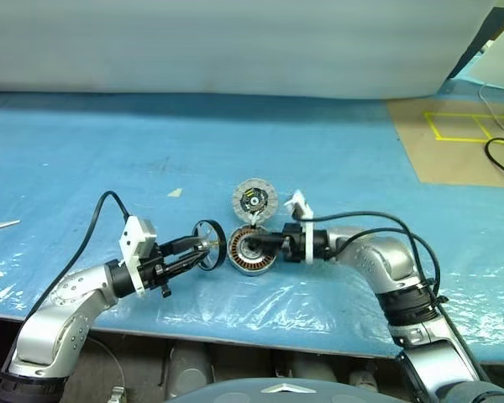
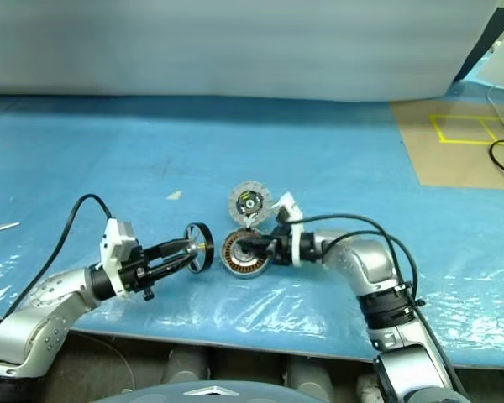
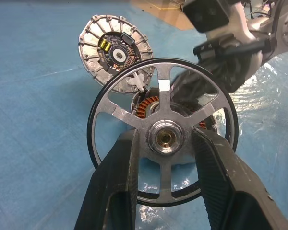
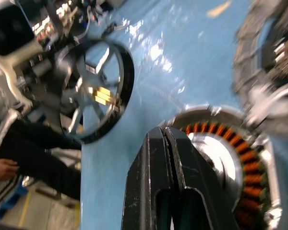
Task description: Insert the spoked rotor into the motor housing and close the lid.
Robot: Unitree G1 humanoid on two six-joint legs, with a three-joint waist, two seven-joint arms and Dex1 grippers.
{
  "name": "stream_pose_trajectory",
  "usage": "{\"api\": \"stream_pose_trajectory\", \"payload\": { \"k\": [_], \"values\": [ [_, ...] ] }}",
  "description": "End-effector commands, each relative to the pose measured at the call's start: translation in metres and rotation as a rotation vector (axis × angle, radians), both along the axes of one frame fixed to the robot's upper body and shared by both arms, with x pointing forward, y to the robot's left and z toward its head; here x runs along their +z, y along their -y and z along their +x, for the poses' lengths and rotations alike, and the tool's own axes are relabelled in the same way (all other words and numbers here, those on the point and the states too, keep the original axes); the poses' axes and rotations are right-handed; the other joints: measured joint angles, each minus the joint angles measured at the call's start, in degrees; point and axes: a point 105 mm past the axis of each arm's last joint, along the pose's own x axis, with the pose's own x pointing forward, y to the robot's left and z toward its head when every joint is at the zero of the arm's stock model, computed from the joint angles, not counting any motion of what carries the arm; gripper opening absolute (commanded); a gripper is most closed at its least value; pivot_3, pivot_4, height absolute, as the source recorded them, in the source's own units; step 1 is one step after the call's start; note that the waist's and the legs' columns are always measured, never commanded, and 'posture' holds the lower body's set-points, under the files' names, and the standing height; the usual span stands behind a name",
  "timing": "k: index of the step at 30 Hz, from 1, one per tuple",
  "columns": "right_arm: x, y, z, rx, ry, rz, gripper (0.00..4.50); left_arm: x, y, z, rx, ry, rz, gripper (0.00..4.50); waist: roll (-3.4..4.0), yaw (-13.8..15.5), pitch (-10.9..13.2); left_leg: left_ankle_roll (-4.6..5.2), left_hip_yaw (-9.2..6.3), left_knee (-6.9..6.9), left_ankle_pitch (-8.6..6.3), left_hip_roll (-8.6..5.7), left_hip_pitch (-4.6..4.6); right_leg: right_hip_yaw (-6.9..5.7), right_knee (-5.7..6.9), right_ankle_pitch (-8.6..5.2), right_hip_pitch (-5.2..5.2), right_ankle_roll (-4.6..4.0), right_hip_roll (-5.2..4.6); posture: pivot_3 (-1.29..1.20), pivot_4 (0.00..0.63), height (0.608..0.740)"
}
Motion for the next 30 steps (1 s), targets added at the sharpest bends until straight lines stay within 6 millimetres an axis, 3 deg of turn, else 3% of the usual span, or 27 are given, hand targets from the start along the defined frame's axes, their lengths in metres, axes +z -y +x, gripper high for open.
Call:
{"api": "stream_pose_trajectory", "payload": {
  "k": [1,9,15,17,22,24,30],
  "values": [
    [0.023,-0.003,0.002,-0.004,-0.001,0.111,0.00,0.007,0.002,0.000,-0.017,0.032,-0.008,1.39,0.00,0.0,0.0,0.00,0.00,-0.01,0.00,0.00,0.01,-0.01,0.01,0.00,0.00,0.00,0.00,0.00,0.150,0.740],
    [-0.009,-0.010,-0.013,0.032,-0.012,-0.028,0.00,0.006,0.003,-0.003,-0.024,0.026,-0.007,1.39,0.02,0.1,0.0,-0.05,-0.04,-0.11,-0.02,0.00,-0.07,-0.10,-0.03,0.08,-0.02,0.14,0.00,0.00,0.150,0.740],
    [0.004,-0.009,-0.008,0.028,0.006,0.018,0.00,0.010,0.001,-0.001,-0.024,0.038,-0.004,1.39,0.03,0.1,0.0,-0.03,-0.03,0.02,-0.02,0.01,-0.02,-0.05,-0.01,0.00,0.00,0.01,-0.01,0.00,0.150,0.740],
    [0.019,-0.005,-0.006,0.023,0.022,0.066,0.00,0.013,0.003,-0.001,-0.038,0.042,-0.007,1.39,0.03,0.1,0.0,-0.03,-0.02,0.04,-0.01,0.00,-0.01,-0.05,0.00,0.01,0.01,0.01,-0.02,0.00,0.150,0.740],
    [0.028,0.012,-0.017,0.049,0.073,0.015,0.00,0.022,0.015,0.003,-0.138,0.045,0.033,1.39,0.04,0.6,0.1,-0.03,-0.03,0.01,-0.01,-0.02,-0.04,-0.05,0.00,0.03,0.03,0.06,-0.01,0.00,0.150,0.740],
    [0.028,0.029,-0.016,0.004,0.076,-0.021,0.00,0.033,0.027,0.010,-0.227,0.055,0.074,1.39,0.03,1.2,0.1,-0.03,-0.03,0.00,-0.01,-0.03,-0.05,-0.05,-0.02,0.08,0.04,0.14,-0.02,0.00,0.150,0.740],
    [0.015,0.060,-0.034,-0.052,0.072,-0.133,0.00,0.053,0.056,0.029,-0.425,0.085,0.189,1.39,0.07,1.7,0.1,-0.04,-0.02,0.02,0.00,-0.06,-0.03,0.01,0.01,0.13,0.03,0.22,-0.02,0.00,0.150,0.740]
  ]
}}
